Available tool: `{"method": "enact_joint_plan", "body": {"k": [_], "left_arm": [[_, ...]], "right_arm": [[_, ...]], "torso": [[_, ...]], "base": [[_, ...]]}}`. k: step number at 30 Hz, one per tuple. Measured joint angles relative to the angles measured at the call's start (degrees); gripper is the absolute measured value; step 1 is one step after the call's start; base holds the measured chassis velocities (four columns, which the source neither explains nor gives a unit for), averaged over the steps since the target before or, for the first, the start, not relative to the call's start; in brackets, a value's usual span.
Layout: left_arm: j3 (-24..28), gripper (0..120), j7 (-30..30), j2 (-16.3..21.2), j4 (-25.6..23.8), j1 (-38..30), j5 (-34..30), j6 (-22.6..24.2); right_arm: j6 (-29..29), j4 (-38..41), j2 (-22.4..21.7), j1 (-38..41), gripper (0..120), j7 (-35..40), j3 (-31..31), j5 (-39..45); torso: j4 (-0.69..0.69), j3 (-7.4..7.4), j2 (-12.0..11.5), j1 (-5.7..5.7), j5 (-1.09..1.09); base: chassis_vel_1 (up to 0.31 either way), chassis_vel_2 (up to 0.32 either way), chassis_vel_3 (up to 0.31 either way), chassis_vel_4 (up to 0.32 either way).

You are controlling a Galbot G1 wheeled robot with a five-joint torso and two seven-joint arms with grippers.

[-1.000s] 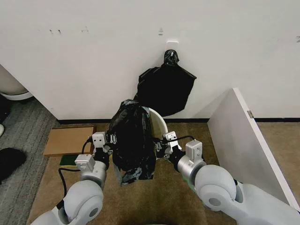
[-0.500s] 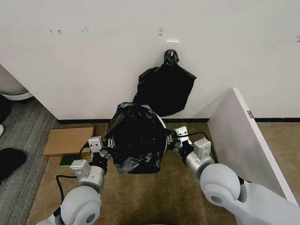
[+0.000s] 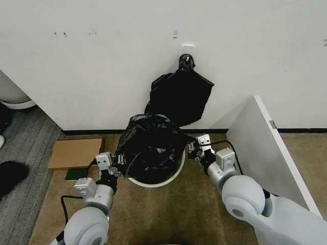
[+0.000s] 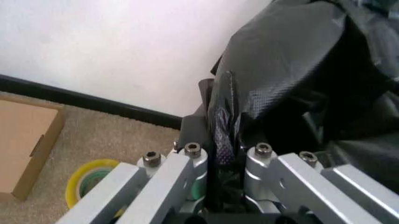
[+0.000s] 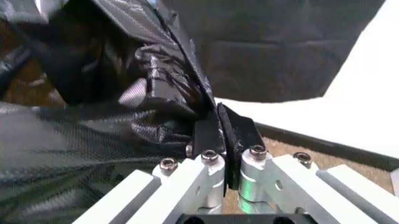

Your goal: Place the garbage bag over the trash bin.

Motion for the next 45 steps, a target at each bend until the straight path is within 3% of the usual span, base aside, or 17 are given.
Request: {"method": "enact_joint_plan", "body": {"k": [20,32,37,45], "left_arm": [[-0.48,4,3.83,-0.06,-0.19,-0.31,-2.02,-4.91],[-1.25,4,-3.96,-0.82,2.04,-3.79,-6.39,-3.5],[-1.63,4,-4.46,-0.63,1.36,-3.89,-8.88,-3.01],[-1.15,4,-2.82,-0.27,1.34,-3.01,-3.56,-2.76]], "right_arm": [[-1.97,-0.51,-1.19,-4.64,0,-0.28,6.29,10.21],[-1.57,3.93,-2.05,-7.78,0,0.43,5.45,10.81],[-1.24,4.07,-1.86,-8.91,0,0.55,4.08,9.45],[-1.55,3.77,-1.19,-8.36,1,3.31,4.56,6.65]], "torso": [[0.01,0.0,0.0,0.0,0.0],[0.01,0.0,0.0,0.0,0.0],[0.0,0.0,0.0,0.0,0.0],[0.02,0.0,0.0,0.0,0.0]], "base": [[0.0,0.0,0.0,0.0],[0.0,0.0,0.0,0.0],[0.0,0.0,0.0,0.0],[0.0,0.0,0.0,0.0]]}}
